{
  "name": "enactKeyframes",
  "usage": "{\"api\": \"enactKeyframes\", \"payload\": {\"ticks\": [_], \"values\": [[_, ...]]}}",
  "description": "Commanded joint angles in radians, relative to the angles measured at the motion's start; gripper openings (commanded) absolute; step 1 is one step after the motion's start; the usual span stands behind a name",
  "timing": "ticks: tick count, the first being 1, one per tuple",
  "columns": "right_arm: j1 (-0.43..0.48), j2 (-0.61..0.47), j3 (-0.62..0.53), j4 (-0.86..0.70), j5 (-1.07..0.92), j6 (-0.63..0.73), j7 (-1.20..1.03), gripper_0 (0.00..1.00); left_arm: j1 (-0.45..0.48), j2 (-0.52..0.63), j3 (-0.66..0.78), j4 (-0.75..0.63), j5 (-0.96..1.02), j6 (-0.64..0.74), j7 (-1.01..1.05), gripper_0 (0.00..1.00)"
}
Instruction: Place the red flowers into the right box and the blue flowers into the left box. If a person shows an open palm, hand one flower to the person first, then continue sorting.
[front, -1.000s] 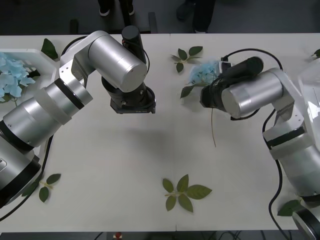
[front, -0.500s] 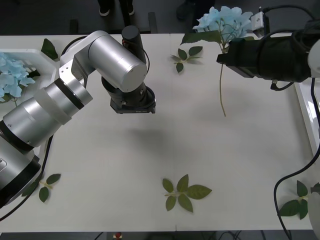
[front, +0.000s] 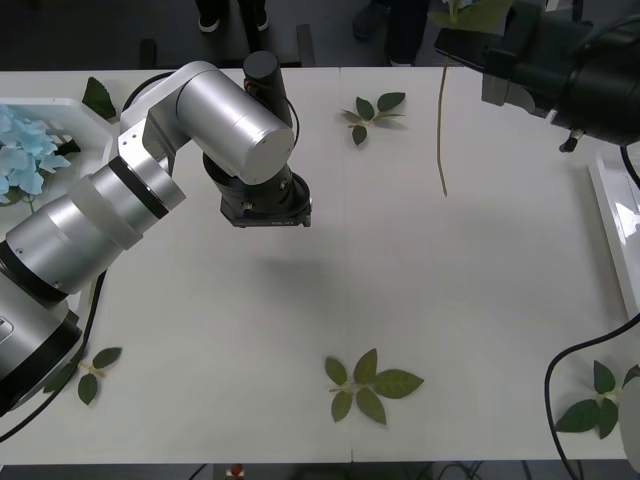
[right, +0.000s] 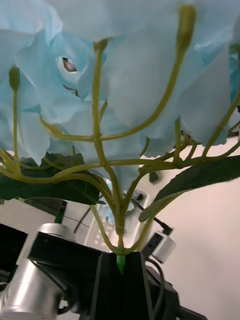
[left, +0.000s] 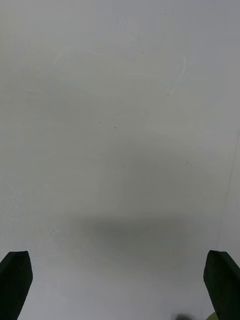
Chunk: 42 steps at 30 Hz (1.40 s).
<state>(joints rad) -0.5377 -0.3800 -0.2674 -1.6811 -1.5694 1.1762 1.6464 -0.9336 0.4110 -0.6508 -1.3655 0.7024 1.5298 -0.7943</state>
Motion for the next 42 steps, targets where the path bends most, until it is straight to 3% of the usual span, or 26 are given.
{"api": "enactKeyframes", "payload": {"ticks": [1,7,15,22,28,32,35,39,42], "values": [[-0.015,0.035,0.002,0.018,-0.113,-0.026,0.121,0.0,-0.031,0.025,0.014,-0.026,-0.008,-0.01,-0.033,1.0],[-0.005,0.039,0.043,0.055,-0.264,-0.069,0.164,0.0,-0.031,0.025,0.014,-0.026,-0.008,-0.011,-0.034,1.0],[-0.002,0.039,0.071,0.057,-0.271,-0.095,0.174,0.0,-0.031,0.028,0.014,-0.026,-0.008,-0.013,-0.039,1.0],[-0.002,0.038,0.074,0.055,-0.271,-0.096,0.165,0.0,-0.033,0.173,0.014,-0.056,0.157,-0.08,-0.198,1.0],[-0.002,0.039,0.074,0.055,-0.271,-0.098,0.164,0.0,-0.031,0.339,0.014,-0.056,0.445,-0.178,-0.454,1.0],[-0.002,0.039,0.079,0.057,-0.271,-0.101,0.162,0.0,-0.031,0.405,0.014,-0.056,0.732,-0.316,-0.626,1.0],[-0.002,0.038,0.085,0.057,-0.271,-0.105,0.164,0.0,-0.013,0.425,0.016,-0.02,1.114,-0.445,-0.775,1.0],[-0.001,0.039,0.091,0.055,-0.267,-0.116,0.168,0.0,0.021,0.413,0.016,0.042,1.551,-0.508,-1.059,1.0],[-0.002,0.038,0.094,0.055,-0.254,-0.121,0.17,0.0,0.03,0.396,0.016,0.074,1.694,-0.488,-1.169,1.0]]}}
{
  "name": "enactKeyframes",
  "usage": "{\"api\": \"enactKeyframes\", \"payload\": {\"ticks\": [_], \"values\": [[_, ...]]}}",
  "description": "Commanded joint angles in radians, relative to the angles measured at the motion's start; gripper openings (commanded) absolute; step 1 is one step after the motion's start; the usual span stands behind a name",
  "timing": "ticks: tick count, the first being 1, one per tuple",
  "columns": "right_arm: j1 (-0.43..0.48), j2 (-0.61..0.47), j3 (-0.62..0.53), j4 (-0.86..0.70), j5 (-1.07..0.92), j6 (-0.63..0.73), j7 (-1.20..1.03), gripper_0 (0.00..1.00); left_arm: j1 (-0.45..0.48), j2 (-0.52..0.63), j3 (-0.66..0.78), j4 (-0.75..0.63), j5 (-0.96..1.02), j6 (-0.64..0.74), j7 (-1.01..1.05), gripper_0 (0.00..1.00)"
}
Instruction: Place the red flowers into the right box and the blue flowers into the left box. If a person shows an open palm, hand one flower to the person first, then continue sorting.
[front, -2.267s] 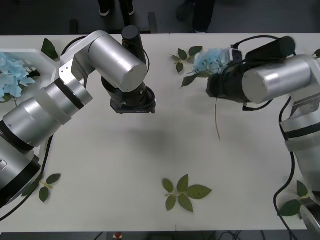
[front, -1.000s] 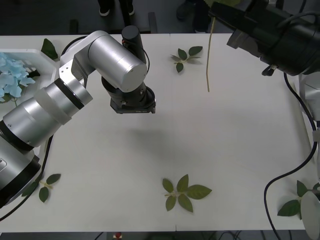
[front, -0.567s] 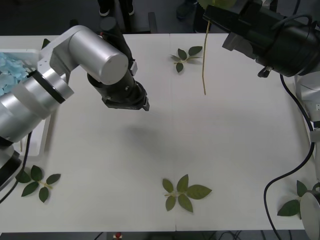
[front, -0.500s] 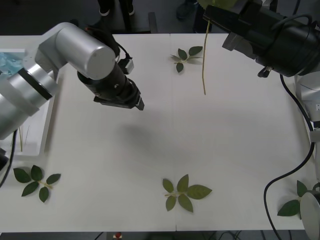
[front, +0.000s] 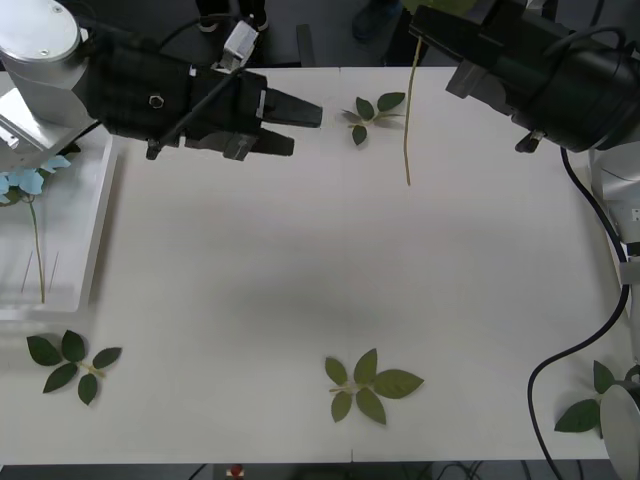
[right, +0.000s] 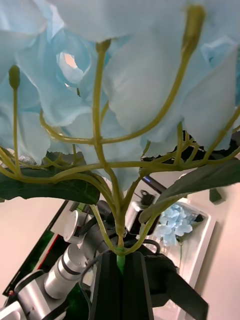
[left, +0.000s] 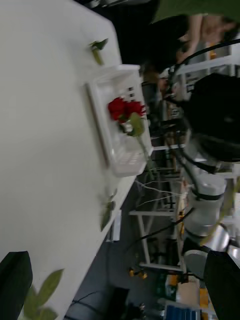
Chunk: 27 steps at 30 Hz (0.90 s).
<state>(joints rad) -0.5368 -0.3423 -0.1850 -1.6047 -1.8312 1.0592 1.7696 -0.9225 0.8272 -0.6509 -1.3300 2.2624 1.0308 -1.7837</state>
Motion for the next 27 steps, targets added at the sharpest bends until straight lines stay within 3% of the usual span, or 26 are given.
{"api": "enactKeyframes", "payload": {"ticks": [1,8,16,27], "values": [[-0.002,0.0,0.016,-0.02,0.012,-0.007,0.048,0.0,0.024,-0.033,0.016,0.058,0.19,0.031,-0.237,1.0],[-0.003,0.0,0.029,-0.021,0.018,-0.024,0.051,0.0,0.021,-0.083,0.024,0.101,0.275,0.061,-0.352,1.0],[-0.002,0.0,0.039,-0.02,0.018,-0.036,0.053,0.0,0.004,-0.189,0.036,0.104,0.275,-0.014,-0.355,1.0],[-0.003,0.0,0.084,-0.021,0.044,-0.074,0.056,0.0,-0.004,-0.264,0.034,0.104,0.183,-0.049,-0.332,1.0]]}}
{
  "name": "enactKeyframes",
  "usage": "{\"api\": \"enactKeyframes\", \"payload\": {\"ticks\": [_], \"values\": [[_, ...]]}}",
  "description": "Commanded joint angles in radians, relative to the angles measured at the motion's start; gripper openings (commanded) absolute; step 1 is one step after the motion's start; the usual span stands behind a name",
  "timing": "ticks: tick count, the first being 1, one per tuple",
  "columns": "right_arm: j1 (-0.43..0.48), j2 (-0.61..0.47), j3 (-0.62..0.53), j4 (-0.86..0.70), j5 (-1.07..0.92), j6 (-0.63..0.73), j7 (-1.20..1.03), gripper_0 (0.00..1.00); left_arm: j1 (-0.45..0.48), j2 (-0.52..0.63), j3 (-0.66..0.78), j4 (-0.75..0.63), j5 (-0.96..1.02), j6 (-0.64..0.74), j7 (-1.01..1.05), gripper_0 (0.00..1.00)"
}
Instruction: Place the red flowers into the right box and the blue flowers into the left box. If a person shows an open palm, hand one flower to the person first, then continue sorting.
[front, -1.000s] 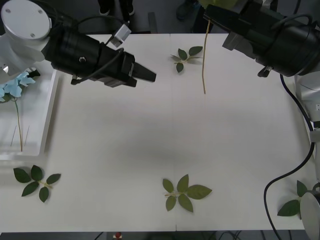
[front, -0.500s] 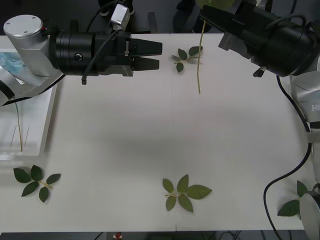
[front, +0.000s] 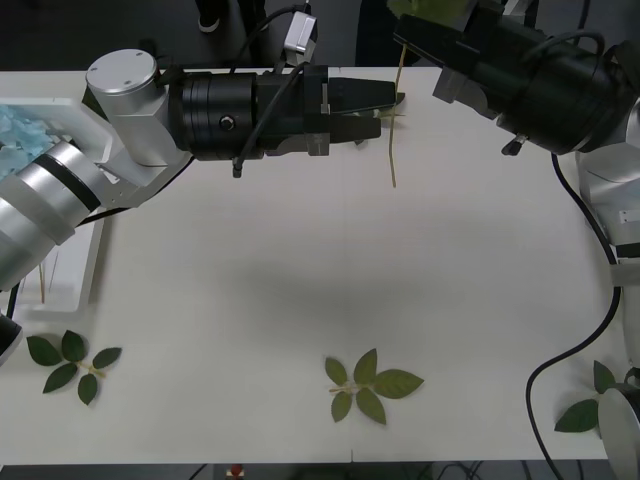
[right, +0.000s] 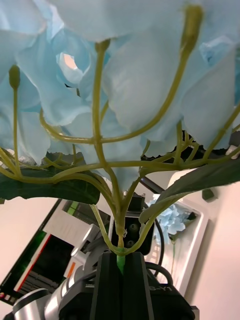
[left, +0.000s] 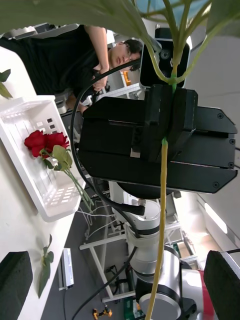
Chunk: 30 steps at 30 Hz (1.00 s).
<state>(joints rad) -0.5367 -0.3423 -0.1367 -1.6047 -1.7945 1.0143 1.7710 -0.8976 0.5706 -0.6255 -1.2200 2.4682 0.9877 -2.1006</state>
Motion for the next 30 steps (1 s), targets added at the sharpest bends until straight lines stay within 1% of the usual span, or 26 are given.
{"api": "enactKeyframes", "payload": {"ticks": [1,5,10,11,12,13,14,15,16,30], "values": [[-0.003,0.002,0.043,-0.021,0.007,-0.037,0.054,0.0,-0.03,-0.011,0.006,-0.006,-0.023,-0.006,-0.012,1.0],[-0.003,0.0,0.068,-0.021,0.007,-0.066,0.056,0.0,-0.037,-0.038,-0.01,-0.006,-0.023,-0.015,-0.01,1.0],[-0.003,0.0,0.074,-0.021,0.007,-0.066,0.057,0.0,-0.043,-0.046,-0.025,-0.006,-0.023,-0.035,-0.004,1.0],[-0.003,0.0,0.074,-0.021,0.007,-0.066,0.057,0.0,-0.043,-0.046,-0.025,-0.006,-0.023,-0.034,-0.004,0.82],[-0.003,0.0,0.074,-0.02,0.007,-0.066,0.057,0.0,-0.043,-0.046,-0.025,-0.006,-0.023,-0.032,-0.004,0.58],[-0.003,0.0,0.074,-0.021,0.007,-0.066,0.057,0.0,-0.043,-0.046,-0.025,-0.006,-0.023,-0.032,-0.004,0.16],[-0.003,0.0,0.074,-0.021,0.007,-0.066,0.057,0.0,-0.043,-0.046,-0.025,-0.006,-0.023,-0.032,-0.004,0.07],[-0.003,0.0,0.074,-0.021,0.007,-0.065,0.057,0.0,-0.043,-0.046,-0.025,-0.006,-0.023,-0.032,-0.004,0.01],[-0.003,0.0,0.074,-0.021,0.007,-0.066,0.057,0.0,-0.043,-0.046,-0.025,-0.006,-0.023,-0.032,-0.004,0.0],[-0.003,0.0,0.072,-0.021,0.006,-0.068,0.059,0.0,-0.043,-0.043,-0.025,-0.006,-0.02,-0.032,-0.004,0.0]]}}
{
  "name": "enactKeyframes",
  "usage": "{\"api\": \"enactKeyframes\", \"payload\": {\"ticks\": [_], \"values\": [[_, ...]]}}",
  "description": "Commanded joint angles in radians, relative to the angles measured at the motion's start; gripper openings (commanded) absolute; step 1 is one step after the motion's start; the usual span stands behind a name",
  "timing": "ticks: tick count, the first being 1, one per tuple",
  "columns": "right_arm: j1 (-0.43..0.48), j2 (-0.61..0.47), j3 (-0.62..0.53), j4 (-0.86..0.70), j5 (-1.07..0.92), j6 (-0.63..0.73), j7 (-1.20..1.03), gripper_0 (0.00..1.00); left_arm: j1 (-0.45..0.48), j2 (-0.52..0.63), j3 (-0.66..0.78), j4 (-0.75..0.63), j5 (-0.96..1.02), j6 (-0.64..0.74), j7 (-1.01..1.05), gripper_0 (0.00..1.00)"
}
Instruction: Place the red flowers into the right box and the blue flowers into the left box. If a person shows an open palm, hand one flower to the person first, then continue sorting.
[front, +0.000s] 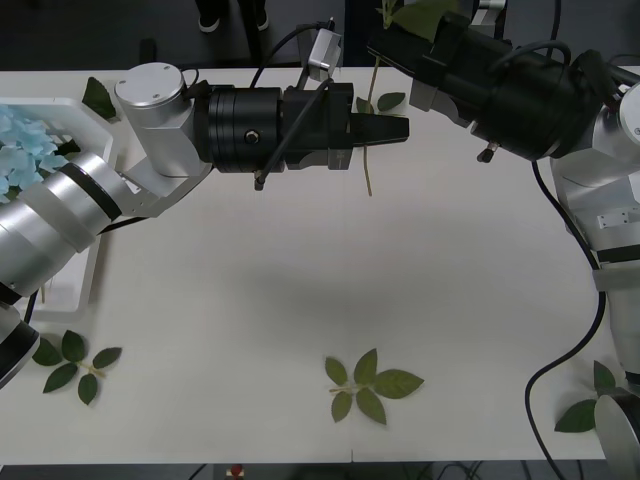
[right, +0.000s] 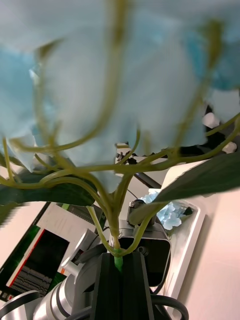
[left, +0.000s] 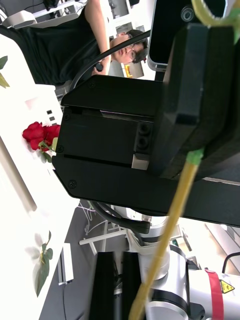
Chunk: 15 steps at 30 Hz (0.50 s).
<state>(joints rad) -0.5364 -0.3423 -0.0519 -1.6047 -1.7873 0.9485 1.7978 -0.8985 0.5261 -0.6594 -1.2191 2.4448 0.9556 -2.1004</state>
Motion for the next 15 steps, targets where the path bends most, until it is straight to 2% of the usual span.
{"api": "enactKeyframes", "payload": {"ticks": [1,2,3,4,5,6,8,15], "values": [[-0.004,0.0,-0.013,-0.021,-0.003,-0.002,0.032,0.0,-0.042,0.002,0.009,-0.007,0.003,0.0,-0.004,0.0],[-0.004,0.002,-0.013,-0.021,-0.004,-0.002,0.032,0.0,-0.042,0.003,0.009,-0.007,0.005,0.0,-0.004,0.0],[-0.004,0.0,-0.014,-0.021,-0.006,-0.004,0.032,0.12,-0.042,0.003,0.009,-0.007,0.005,0.0,-0.004,0.0],[-0.004,0.0,-0.016,-0.021,-0.006,-0.004,0.032,0.3,-0.042,0.003,0.011,-0.007,0.005,0.0,-0.006,0.0],[-0.004,0.0,-0.017,-0.021,-0.007,-0.004,0.032,0.42,-0.042,0.003,0.009,-0.007,0.005,0.0,-0.006,0.0],[-0.004,0.0,-0.023,-0.021,-0.012,-0.004,0.034,0.58,-0.042,0.003,0.009,-0.007,0.007,0.0,-0.006,0.0],[-0.004,0.0,-0.039,-0.021,-0.017,0.006,0.032,0.65,-0.042,0.005,0.009,-0.007,0.007,0.0,-0.006,0.0],[-0.004,0.0,-0.155,-0.02,0.006,0.147,0.012,0.65,-0.042,0.017,0.009,-0.007,0.007,0.0,-0.006,0.0]]}}
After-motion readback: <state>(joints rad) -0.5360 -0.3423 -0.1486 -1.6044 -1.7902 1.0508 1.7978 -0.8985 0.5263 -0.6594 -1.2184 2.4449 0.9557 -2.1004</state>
